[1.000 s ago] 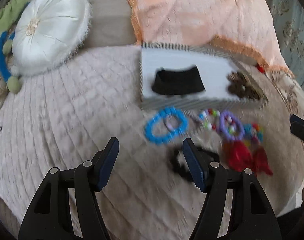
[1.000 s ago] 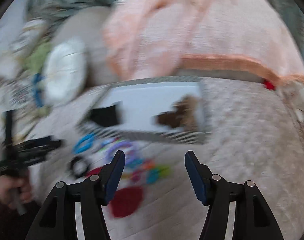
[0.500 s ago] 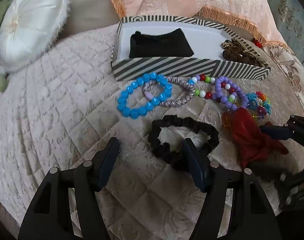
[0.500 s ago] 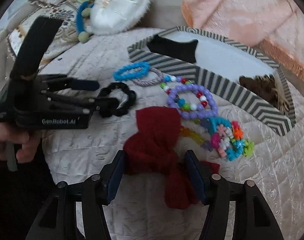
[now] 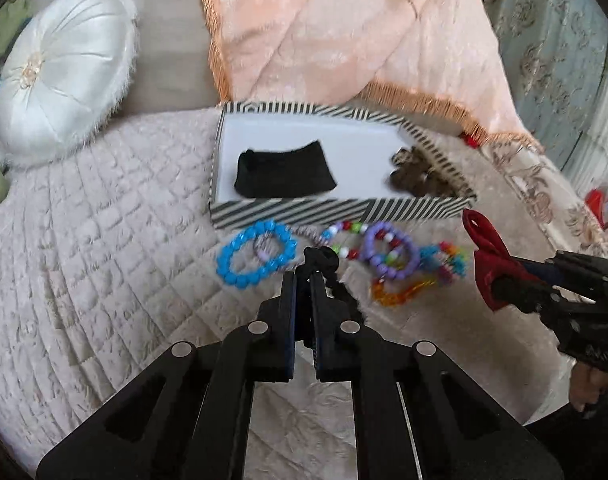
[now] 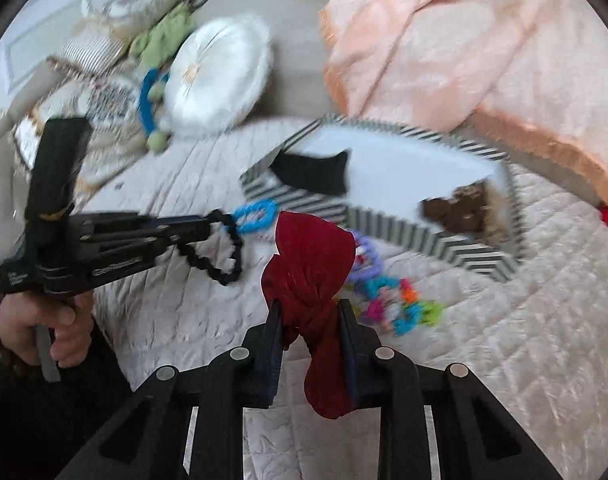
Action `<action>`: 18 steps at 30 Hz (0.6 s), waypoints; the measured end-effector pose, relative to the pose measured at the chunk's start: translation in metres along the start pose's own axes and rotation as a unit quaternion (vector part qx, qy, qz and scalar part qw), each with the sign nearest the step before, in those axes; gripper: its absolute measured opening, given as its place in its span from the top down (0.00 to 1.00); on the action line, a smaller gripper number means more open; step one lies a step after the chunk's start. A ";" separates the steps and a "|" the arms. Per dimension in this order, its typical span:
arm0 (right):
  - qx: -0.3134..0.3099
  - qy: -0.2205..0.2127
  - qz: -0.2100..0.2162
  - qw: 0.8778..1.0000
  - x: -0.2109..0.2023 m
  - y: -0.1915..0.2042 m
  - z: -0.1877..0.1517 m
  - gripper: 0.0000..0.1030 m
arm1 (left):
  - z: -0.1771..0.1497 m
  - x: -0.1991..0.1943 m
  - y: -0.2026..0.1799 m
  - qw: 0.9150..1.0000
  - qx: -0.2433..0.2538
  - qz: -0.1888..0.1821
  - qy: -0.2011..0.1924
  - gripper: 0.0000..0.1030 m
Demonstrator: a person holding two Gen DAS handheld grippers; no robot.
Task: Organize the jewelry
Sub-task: 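Carry the red bow and black bracelet over the white box with both tools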
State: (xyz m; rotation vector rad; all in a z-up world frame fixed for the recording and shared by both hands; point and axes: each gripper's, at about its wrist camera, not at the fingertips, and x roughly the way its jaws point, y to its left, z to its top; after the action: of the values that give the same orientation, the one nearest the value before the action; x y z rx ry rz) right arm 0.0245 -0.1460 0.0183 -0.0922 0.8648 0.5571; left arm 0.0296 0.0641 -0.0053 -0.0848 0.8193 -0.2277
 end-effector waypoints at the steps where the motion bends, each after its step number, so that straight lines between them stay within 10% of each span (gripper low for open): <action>1: 0.014 0.000 -0.011 1.000 0.000 -0.007 0.000 0.77 | 0.000 -0.002 -0.001 1.000 0.001 -0.001 -0.001 0.95; 18: 0.123 0.022 -0.133 0.983 -0.010 -0.062 -0.006 0.77 | 0.061 0.004 -0.044 0.998 0.064 0.007 -0.018 0.95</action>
State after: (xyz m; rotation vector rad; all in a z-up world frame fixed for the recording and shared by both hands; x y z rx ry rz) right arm 0.0462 -0.2047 0.0127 0.0055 0.9413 0.1966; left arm 0.0697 0.0201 0.0408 0.0363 0.7670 -0.2645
